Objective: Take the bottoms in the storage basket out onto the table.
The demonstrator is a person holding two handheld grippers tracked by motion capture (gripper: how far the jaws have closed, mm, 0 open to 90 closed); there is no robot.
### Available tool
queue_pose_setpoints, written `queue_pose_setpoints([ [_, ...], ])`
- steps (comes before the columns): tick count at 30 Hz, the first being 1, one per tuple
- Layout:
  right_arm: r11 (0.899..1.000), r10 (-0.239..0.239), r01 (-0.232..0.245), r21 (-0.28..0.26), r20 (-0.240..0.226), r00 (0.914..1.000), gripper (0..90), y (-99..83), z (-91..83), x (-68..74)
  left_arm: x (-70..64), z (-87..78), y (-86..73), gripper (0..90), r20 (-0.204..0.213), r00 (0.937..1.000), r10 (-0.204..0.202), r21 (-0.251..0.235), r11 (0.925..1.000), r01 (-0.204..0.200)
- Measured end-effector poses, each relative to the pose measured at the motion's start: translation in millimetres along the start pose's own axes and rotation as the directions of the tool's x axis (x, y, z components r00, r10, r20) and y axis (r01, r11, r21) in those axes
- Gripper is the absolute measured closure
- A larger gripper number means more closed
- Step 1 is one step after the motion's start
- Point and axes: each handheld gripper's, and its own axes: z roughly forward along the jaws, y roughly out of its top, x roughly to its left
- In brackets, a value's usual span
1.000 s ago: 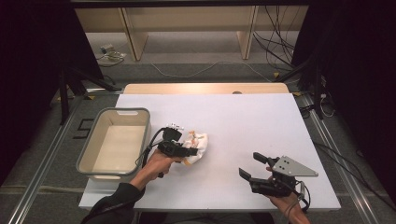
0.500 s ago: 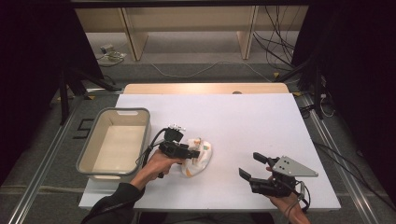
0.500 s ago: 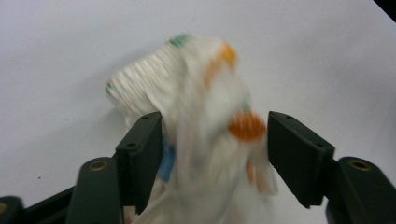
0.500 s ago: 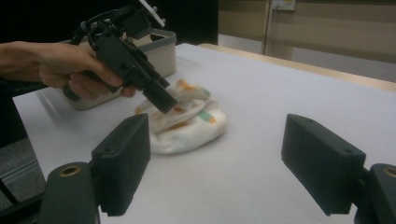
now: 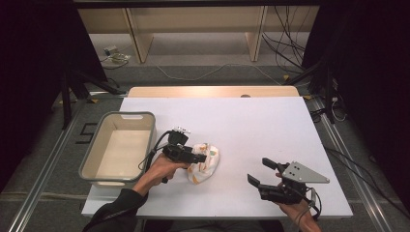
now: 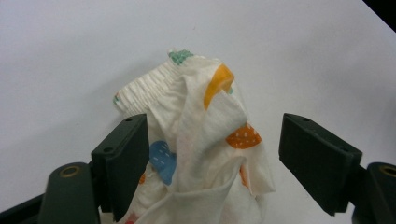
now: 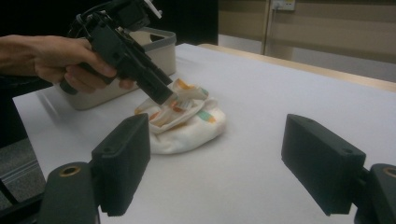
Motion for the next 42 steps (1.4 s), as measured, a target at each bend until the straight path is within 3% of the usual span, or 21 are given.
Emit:
queue_pose_setpoints([
  [18, 1.000, -0.001, 0.001, 0.001, 0.000, 1.0000, 24.6, -0.1, 0.2, 0.1, 2.2, -13.3, 2.7, 22.4, -0.001, 1.0000, -0.005, -0.051, 0.9987, 0.005],
  [29, 1.000, -0.002, 0.002, 0.003, 0.001, 1.0000, 24.6, -0.1, 0.0, 0.3, 1.2, -19.3, 2.1, 22.0, 0.009, 0.9998, 0.015, -0.081, 0.9966, -0.014],
  [42, 1.000, -0.001, 0.001, 0.002, -0.001, 1.0000, 24.6, -0.2, 0.2, 0.3, -1.1, -27.8, 1.3, 21.6, 0.029, 0.9990, 0.033, -0.143, 0.9893, -0.028],
])
